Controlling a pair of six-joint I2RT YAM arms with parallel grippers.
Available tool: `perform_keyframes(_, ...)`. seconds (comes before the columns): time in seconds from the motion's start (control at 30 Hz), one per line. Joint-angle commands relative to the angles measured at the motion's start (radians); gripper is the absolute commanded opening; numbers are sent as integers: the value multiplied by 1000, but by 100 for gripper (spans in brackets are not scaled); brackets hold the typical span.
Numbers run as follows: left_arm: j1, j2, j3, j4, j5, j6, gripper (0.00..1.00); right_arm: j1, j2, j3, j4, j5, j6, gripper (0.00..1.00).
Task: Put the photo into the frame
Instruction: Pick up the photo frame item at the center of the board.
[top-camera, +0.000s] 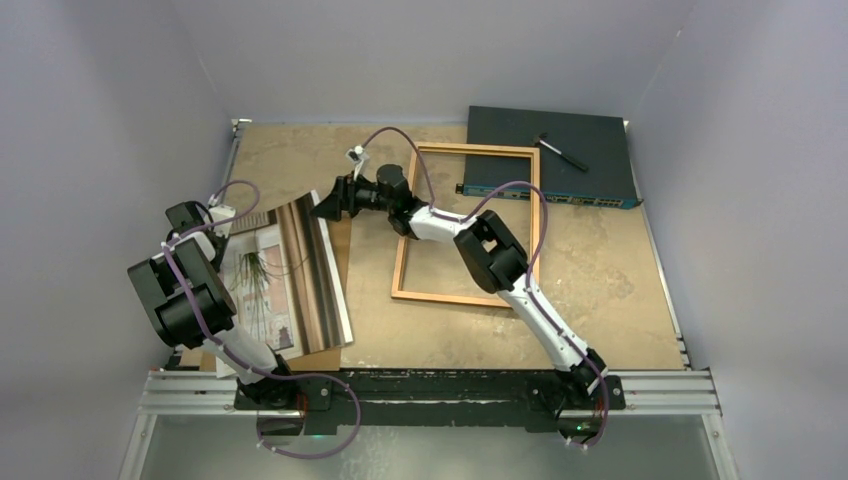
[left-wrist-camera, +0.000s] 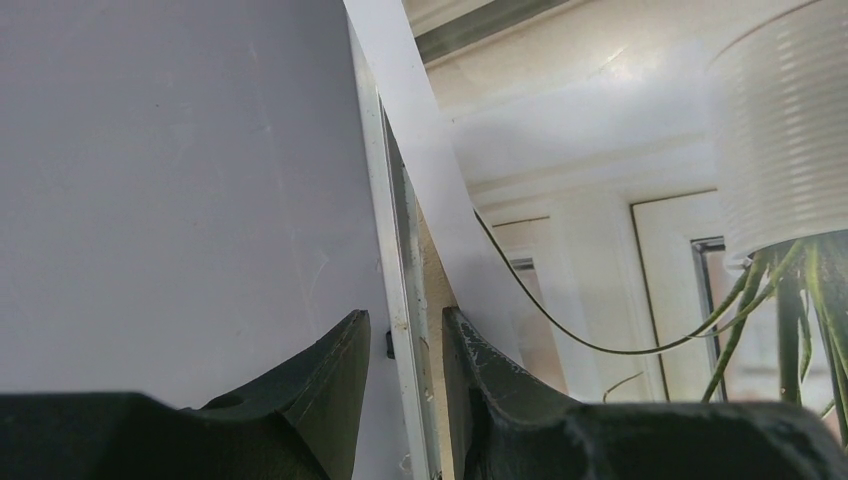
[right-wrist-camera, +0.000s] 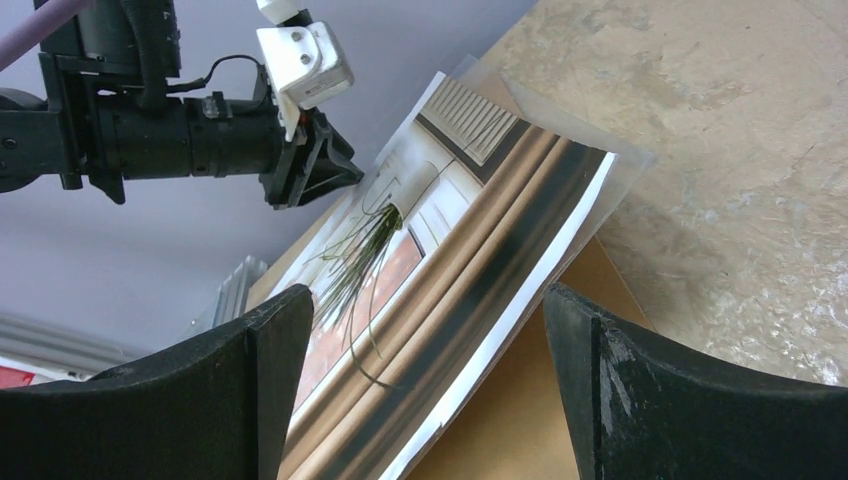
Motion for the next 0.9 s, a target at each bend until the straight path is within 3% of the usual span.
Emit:
perform_keyframes(0.0, -3, 93, -83, -171, 131, -26, 33, 33, -55, 20, 67, -73, 21, 87)
perform_keyframes(0.3, -3, 90, -76, -176, 139, -26, 32, 79, -41, -73, 215, -139, 196, 86)
perform_keyframes(0.57, -2, 78, -74, -183, 141, -27, 32, 106, -17, -88, 233, -163, 267, 85)
perform_keyframes(0.77, -3, 72, -66, -192, 144, -29, 32, 91, -94, -155, 220, -171, 299, 82)
perform_keyframes(0.87, -3, 64, -61, -199, 151, -33, 32, 55, -167, -275, 299, -152, 370, 79)
